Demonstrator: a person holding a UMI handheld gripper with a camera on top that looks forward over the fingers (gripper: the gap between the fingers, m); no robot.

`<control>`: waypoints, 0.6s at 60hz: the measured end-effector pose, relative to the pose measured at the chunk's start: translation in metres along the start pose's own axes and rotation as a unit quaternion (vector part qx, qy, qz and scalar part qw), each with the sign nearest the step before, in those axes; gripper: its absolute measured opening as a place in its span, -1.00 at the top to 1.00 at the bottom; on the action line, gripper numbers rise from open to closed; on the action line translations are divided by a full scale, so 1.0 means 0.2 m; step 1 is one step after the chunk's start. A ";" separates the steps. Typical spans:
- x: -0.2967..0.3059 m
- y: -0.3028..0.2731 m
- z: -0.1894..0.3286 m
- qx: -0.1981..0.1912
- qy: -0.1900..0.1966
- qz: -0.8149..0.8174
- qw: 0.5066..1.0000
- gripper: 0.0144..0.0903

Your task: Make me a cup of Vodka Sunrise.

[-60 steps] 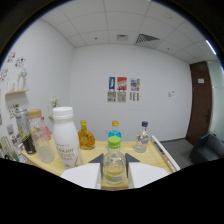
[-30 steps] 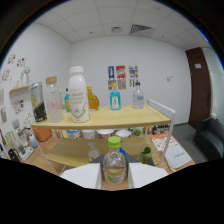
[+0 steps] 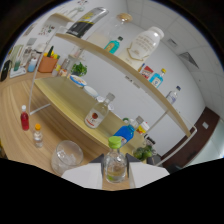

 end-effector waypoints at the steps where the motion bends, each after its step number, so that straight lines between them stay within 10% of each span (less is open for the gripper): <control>1: 0.01 0.00 0.01 -0.001 0.005 -0.023 1.000 0.46; 36: 0.01 -0.13 0.05 -0.002 0.082 -0.572 0.816 0.46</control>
